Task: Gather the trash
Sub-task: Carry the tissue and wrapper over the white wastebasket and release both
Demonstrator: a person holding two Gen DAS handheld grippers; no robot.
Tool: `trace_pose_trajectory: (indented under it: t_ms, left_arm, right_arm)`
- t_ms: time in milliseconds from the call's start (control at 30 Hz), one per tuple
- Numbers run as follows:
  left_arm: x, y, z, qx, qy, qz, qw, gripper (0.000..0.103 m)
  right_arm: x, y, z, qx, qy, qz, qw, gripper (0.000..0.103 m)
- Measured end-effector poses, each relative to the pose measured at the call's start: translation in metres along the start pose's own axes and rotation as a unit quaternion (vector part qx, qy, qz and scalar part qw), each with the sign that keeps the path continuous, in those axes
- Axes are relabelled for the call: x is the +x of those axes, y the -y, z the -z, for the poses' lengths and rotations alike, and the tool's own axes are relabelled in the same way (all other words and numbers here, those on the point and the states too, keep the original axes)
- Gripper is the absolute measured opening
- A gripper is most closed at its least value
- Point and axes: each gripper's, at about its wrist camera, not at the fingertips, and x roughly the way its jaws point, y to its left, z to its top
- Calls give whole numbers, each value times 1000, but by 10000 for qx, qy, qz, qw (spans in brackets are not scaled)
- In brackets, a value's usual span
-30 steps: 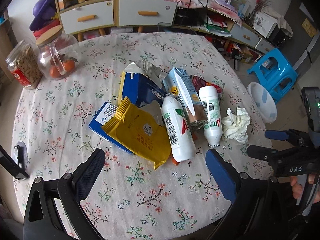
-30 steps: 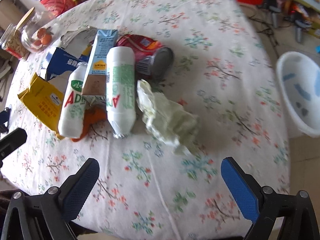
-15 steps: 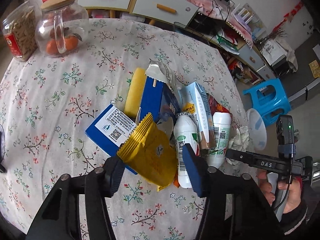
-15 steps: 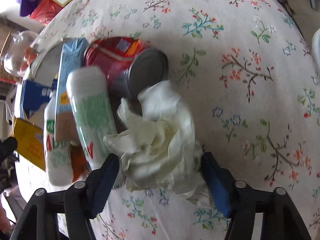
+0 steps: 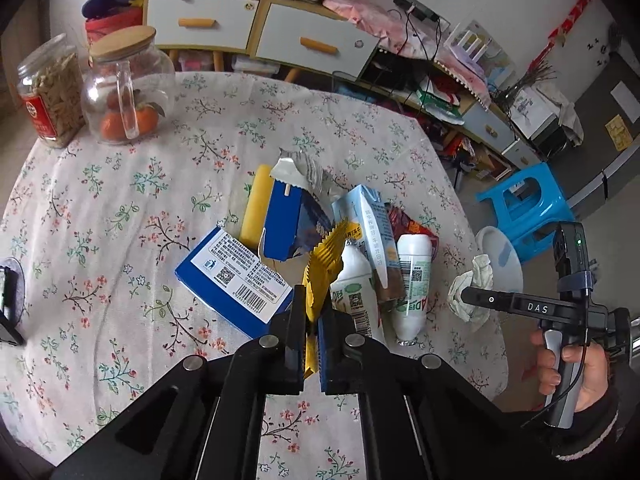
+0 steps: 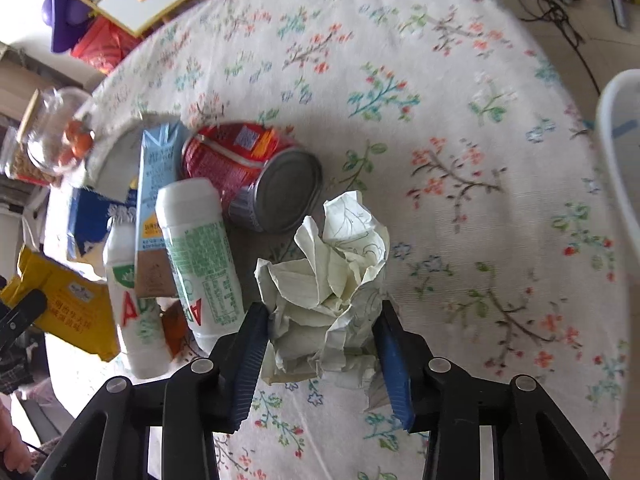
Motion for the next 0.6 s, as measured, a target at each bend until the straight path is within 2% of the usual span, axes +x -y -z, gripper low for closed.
trace_pose_trajectory:
  t_ms: [133,333,433,600]
  left_arm:
    - [-17,9,-4,2,317,67,9995,3]
    - [-28,35,-18,120,726,38,9973,3]
    - [-24,52,-26,208,781,31,9967,3]
    - [-6,97,-38,502,686,149,9963,3]
  right_arm:
    - [-26,22,-1,248,284,-89,9992,47]
    - [-63,77,-6,950,808,15,9922,47]
    - [-83,116,-8,1449,1128,102,9829,47]
    - [-103,170,-10,2107,1403,67,9674,48]
